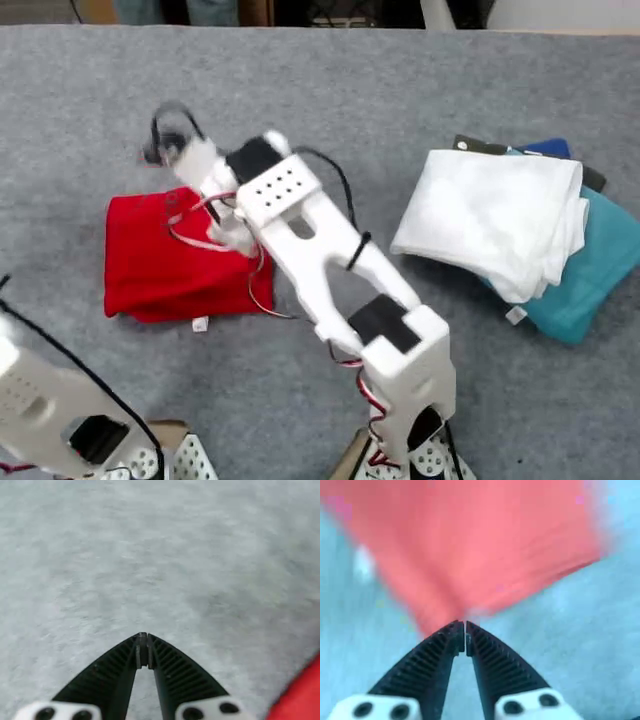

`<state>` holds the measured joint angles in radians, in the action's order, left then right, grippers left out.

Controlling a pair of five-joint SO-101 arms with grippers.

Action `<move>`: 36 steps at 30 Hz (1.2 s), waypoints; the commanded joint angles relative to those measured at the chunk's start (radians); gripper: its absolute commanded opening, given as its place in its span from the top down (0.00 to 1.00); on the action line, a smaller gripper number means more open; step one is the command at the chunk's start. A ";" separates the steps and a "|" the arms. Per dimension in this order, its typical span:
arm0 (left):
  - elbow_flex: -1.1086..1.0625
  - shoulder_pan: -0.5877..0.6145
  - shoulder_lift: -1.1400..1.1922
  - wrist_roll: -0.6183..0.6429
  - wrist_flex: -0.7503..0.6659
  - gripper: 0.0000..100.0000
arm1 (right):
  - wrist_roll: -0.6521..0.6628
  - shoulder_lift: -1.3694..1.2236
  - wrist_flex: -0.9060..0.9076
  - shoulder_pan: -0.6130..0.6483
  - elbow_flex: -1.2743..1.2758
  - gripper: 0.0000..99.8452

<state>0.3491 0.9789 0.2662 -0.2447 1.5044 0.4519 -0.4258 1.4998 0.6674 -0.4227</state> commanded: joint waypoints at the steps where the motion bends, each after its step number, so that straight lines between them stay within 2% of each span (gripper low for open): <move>1: -0.005 -0.154 -0.012 -0.002 -0.028 0.97 | -0.084 -0.101 -0.029 0.000 -0.114 0.99; 4: -0.019 -0.268 0.015 0.011 -0.055 0.97 | -0.089 -0.202 0.069 0.005 -0.124 0.99; 8: -0.025 -0.420 0.075 0.087 -0.058 0.97 | -0.078 -0.248 0.222 0.002 -0.113 0.99; 13: 0.025 -0.575 0.212 0.141 -0.069 0.97 | -0.052 -0.225 0.244 -0.057 -0.165 0.99; 18: 0.094 -0.578 0.321 0.173 -0.064 0.97 | -0.057 -0.168 0.229 -0.126 -0.406 0.99; 21: 0.104 -0.578 0.351 0.173 -0.064 0.97 | -0.060 -0.216 0.149 -0.120 -0.515 0.99; 27: 0.114 -0.581 0.377 0.175 -0.072 0.97 | -0.147 -0.427 -0.046 -0.098 -0.567 0.99; 31: 0.122 -0.584 0.377 0.175 -0.072 0.97 | -0.157 -0.561 -0.141 -0.163 -0.572 0.99; 34: 0.116 -0.591 0.377 0.175 -0.084 0.97 | -0.157 -0.608 -0.137 -0.218 -0.624 0.99; 36: 0.113 -0.590 0.377 0.175 -0.101 0.97 | -0.153 -0.610 -0.071 -0.222 -0.690 0.99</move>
<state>0.4242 0.3989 0.6559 -0.0821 1.4262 0.2984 -1.0487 1.3817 0.4726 -1.0058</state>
